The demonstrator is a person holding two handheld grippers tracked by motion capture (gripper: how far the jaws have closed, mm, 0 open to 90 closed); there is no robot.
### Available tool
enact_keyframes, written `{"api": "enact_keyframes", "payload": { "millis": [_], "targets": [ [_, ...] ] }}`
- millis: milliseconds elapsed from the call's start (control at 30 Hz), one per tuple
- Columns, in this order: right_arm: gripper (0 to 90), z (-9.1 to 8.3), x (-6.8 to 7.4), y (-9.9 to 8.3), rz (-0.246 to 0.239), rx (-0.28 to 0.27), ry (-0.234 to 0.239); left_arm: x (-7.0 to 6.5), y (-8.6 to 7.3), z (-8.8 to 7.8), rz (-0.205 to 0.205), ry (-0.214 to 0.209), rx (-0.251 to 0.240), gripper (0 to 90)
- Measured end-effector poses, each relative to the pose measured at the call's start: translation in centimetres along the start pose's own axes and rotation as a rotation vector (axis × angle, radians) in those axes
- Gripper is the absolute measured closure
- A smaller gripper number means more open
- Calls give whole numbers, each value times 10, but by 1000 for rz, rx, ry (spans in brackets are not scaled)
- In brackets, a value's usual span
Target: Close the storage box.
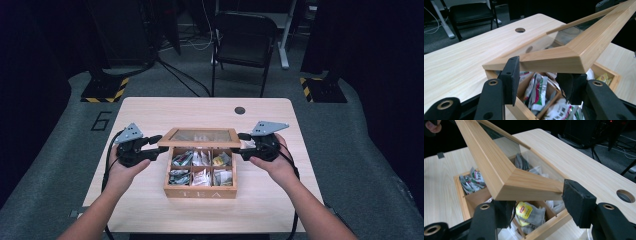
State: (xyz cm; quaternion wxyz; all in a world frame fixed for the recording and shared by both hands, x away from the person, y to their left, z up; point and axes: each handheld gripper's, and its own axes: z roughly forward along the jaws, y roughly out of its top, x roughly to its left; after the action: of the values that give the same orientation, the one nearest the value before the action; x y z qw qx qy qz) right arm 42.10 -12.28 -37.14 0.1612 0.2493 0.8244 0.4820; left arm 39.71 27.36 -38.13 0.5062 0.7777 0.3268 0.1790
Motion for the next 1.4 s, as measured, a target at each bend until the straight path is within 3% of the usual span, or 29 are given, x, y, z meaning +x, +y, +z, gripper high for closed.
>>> {"api": "enact_keyframes", "payload": {
  "millis": [367, 900, 1167, 1400],
  "targets": [
    [427, -4, 15, -23, -11, -5, 1, -10, -21, -1, 13, 10, 7, 527],
    [424, -14, 34, -43, 1, -18, 19, -16, -40, 0, -7, 3, 9, 526],
    [449, -17, 38, -46, 17, -36, 34, -19, -48, 1, -2, 6, 23, 528],
    [465, -18, 44, -50, 5, -30, 18, -22, -55, 1, -1, 1, 25, 521]
  ]
}}
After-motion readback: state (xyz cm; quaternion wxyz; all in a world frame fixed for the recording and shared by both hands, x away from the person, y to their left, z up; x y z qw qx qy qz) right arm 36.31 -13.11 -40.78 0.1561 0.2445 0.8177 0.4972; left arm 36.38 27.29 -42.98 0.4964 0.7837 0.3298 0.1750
